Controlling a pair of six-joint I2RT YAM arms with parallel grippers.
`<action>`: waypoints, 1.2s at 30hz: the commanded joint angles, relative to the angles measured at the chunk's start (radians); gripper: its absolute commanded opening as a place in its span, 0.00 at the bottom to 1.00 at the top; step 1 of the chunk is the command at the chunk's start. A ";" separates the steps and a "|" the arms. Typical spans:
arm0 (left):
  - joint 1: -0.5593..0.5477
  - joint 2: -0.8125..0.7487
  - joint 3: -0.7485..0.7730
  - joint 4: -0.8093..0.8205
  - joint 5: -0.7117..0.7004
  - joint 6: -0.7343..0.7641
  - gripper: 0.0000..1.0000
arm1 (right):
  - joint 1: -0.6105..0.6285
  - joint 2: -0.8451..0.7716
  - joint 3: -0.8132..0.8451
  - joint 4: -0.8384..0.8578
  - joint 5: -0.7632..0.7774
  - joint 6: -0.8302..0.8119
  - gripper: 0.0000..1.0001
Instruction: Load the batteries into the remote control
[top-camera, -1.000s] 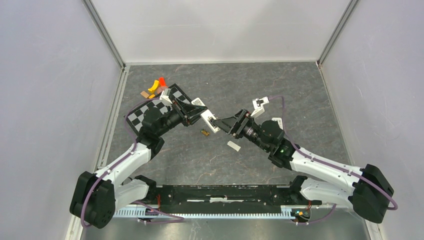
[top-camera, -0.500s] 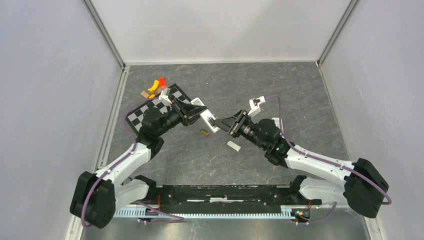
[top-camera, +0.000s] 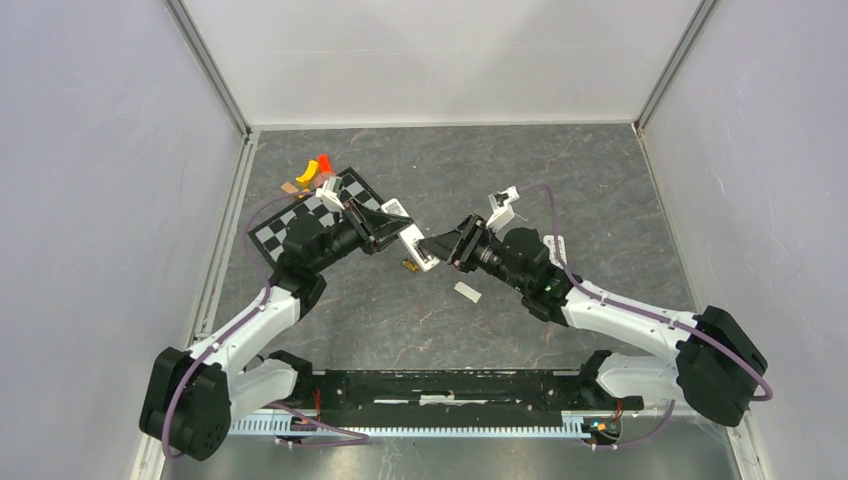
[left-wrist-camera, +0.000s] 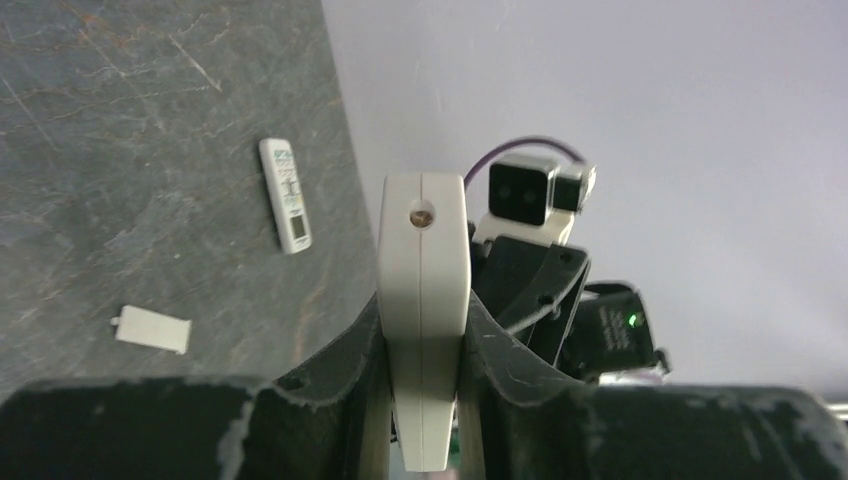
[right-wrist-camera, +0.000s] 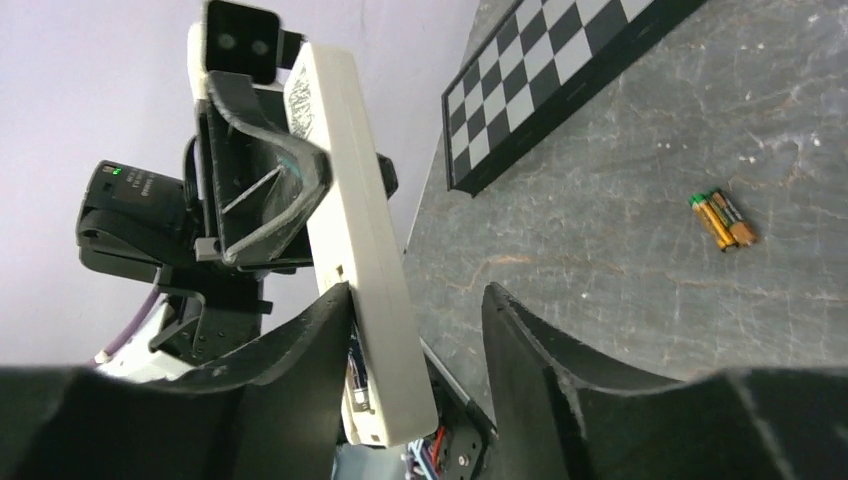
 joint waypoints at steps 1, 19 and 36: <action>-0.027 -0.063 0.072 -0.062 0.048 0.197 0.02 | -0.067 -0.055 -0.085 0.082 -0.099 -0.099 0.65; -0.004 -0.084 0.011 -0.189 -0.124 0.307 0.02 | -0.140 -0.096 0.088 -0.617 0.057 -0.973 0.92; 0.005 -0.119 0.014 -0.314 -0.194 0.401 0.02 | -0.063 0.404 0.369 -0.982 0.068 -1.191 0.82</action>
